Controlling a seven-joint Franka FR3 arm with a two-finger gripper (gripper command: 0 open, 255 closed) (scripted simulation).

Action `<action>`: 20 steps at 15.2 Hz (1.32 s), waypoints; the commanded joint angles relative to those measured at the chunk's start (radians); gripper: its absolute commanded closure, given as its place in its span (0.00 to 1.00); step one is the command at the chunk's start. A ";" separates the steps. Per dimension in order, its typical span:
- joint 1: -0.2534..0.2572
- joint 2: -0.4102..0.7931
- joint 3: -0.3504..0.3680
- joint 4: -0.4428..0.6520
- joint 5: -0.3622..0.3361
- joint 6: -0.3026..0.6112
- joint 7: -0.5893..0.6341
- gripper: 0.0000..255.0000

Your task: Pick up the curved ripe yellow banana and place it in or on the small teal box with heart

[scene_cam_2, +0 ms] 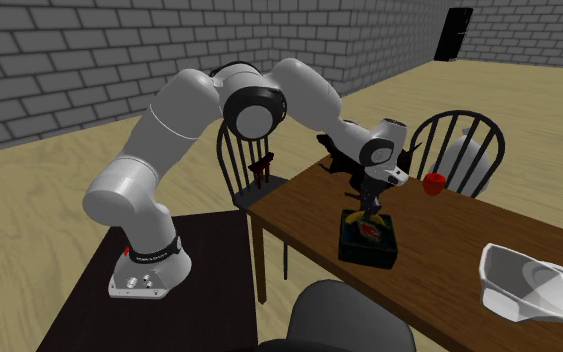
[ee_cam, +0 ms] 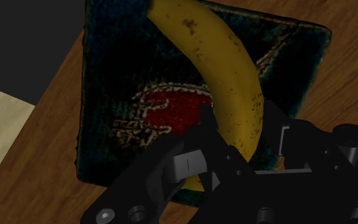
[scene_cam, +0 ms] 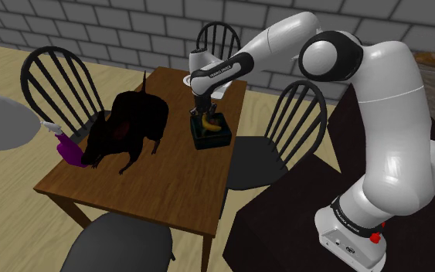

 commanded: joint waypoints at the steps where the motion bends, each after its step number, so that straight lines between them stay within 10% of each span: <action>1: 0.000 0.000 0.000 0.000 0.000 0.000 0.000 1.00; 2: 0.000 0.000 0.000 0.000 0.000 0.000 0.000 1.00; 3: 0.000 0.000 0.000 0.000 0.000 0.000 0.000 0.00; 20: -0.002 -0.056 0.013 0.040 0.017 -0.095 -0.011 0.00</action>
